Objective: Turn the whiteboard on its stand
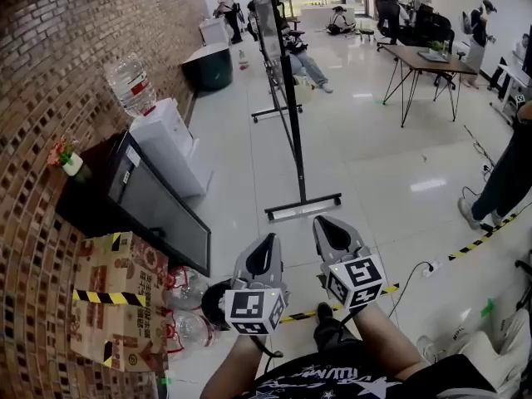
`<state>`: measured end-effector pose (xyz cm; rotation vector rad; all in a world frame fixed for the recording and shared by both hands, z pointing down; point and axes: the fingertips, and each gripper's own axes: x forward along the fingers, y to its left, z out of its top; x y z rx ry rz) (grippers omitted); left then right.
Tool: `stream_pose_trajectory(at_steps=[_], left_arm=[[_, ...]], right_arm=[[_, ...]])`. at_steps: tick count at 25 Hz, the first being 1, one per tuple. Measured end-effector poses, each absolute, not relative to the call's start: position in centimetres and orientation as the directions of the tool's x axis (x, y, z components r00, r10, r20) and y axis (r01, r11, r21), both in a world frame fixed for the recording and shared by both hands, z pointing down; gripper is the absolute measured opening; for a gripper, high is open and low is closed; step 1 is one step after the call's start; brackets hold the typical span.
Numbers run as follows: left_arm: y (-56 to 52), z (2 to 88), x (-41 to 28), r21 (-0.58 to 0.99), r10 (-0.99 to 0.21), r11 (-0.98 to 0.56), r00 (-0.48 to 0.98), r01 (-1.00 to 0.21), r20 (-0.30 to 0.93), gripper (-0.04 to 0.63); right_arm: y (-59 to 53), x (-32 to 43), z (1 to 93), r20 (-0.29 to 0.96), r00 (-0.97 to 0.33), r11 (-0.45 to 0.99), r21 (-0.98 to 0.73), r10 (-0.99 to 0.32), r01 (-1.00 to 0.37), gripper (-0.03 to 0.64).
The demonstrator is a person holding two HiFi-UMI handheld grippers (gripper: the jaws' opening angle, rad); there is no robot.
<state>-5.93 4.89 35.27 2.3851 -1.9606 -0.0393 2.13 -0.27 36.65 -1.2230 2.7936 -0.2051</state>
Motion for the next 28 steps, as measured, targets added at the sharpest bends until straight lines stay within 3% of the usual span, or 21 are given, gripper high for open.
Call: stream_pose_trajectory(at_steps=[13, 28], left_arm=[[-10.6, 35.9, -5.1, 0.055, -0.983, -0.175, 0.178, -0.983, 0.047, 0.005], [-23.1, 35.0, -8.8, 0.057, -0.981, -0.196, 0.196, -0.979, 0.0, 0.005]], right_arm=[[-17.9, 5.8, 36.7, 0.001, -0.637, 0.632, -0.133, -0.77, -0.764, 0.009], [-29.2, 1.7, 36.5, -0.022, -0.617, 0.615, -0.11, -0.787, -0.78, 0.009]])
